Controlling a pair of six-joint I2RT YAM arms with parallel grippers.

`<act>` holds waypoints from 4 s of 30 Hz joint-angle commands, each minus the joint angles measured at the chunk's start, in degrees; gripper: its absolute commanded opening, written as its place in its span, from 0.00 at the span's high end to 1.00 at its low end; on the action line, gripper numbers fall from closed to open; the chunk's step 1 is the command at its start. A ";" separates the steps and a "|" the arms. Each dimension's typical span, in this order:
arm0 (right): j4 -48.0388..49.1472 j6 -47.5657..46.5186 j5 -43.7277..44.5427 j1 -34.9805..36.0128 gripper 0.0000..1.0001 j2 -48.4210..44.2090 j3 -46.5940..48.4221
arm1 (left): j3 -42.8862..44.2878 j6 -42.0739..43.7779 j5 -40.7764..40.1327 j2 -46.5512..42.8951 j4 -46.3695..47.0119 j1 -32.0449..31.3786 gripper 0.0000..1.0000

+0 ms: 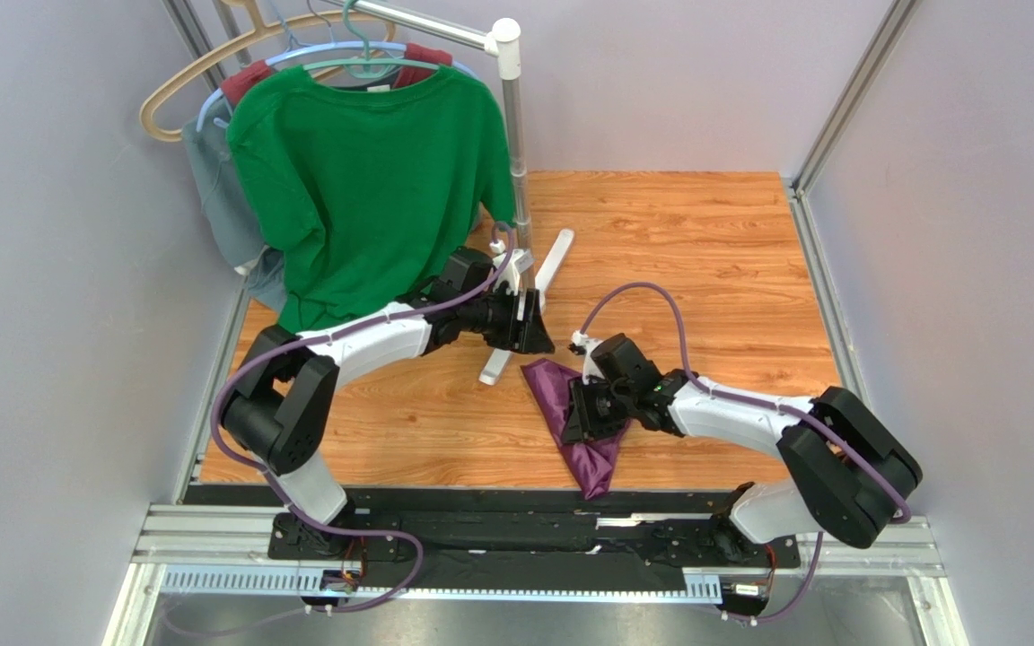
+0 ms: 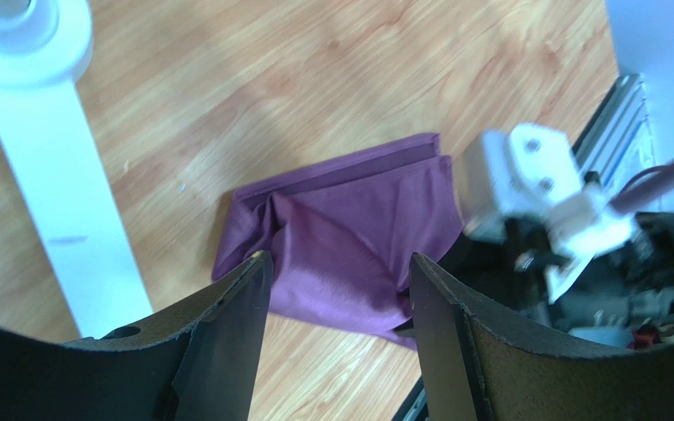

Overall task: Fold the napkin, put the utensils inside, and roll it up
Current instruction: Roll the napkin with the utensil

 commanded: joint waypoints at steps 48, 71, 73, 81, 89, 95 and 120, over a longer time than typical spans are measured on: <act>-19.96 -8.92 -11.04 -12.08 0.43 -3.58 11.66 | -4.20 -5.51 5.00 9.64 8.79 -0.44 1.00; -23.14 -3.56 26.77 17.03 0.43 6.96 19.50 | -3.23 -5.78 4.21 9.20 5.18 -0.08 1.00; -22.97 -3.47 27.39 17.20 0.43 7.57 19.15 | -3.23 -5.78 4.21 9.11 5.27 0.00 1.00; -22.00 -1.54 28.80 17.12 0.44 10.47 16.69 | -2.88 -5.34 4.38 9.20 4.74 0.00 1.00; -20.33 -0.05 26.43 17.12 0.56 13.81 14.50 | -2.70 -5.16 4.82 8.85 4.39 0.18 1.00; -17.61 1.36 21.43 15.80 0.82 13.30 11.25 | -3.58 -5.69 5.00 6.13 5.09 1.32 0.79; 2.08 -6.37 -19.36 -6.34 0.96 8.37 -0.27 | -8.06 1.69 5.52 -2.32 5.08 3.78 0.42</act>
